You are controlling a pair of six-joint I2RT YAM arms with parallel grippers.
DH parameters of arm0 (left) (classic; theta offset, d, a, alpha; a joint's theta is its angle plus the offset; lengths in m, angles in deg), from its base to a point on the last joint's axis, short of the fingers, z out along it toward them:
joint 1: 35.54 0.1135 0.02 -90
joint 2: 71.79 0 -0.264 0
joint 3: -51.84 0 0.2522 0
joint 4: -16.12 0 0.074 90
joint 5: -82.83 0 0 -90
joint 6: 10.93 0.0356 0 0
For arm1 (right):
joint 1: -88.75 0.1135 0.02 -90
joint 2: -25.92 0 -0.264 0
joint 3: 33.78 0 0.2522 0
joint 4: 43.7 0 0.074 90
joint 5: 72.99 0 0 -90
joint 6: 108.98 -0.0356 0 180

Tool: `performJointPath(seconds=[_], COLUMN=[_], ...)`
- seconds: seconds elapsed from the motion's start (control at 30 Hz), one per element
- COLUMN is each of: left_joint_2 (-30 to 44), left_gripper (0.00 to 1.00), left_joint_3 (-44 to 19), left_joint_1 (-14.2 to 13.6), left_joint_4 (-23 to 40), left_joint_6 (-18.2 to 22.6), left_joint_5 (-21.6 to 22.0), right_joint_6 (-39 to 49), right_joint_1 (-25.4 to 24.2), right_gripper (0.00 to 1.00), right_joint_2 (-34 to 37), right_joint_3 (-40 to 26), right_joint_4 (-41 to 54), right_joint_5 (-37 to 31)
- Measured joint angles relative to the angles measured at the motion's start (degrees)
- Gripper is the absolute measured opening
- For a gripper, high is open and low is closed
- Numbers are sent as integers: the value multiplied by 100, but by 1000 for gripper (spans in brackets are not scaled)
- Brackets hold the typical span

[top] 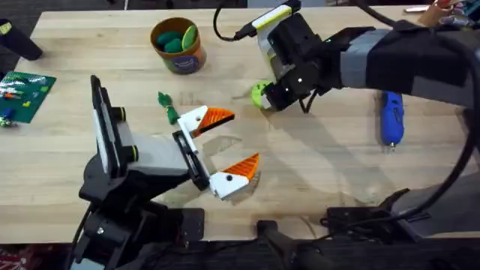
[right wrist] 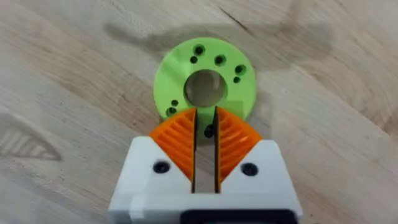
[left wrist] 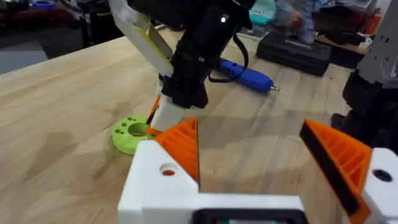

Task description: Pick up the gripper from the table and insert it into the empty holder that is missing its gripper. Then pick up a screw, insert it into the mounting hole, and use the screwdriver to tighten it. Finally, clean up the table by picking up the vegetable and placing it into the bucket.

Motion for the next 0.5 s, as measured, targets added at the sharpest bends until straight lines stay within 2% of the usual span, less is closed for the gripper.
performJointPath(seconds=[0.5], left_joint_2=[2], left_gripper=[987], left_joint_3=[0], left_joint_1=[0], left_joint_4=[0], left_joint_6=[0], left_joint_5=[0], right_joint_6=[0], right_joint_1=[38], right_gripper=[178], right_joint_2=[-2], right_joint_3=[-1], right_joint_4=[42], right_joint_5=[-254])
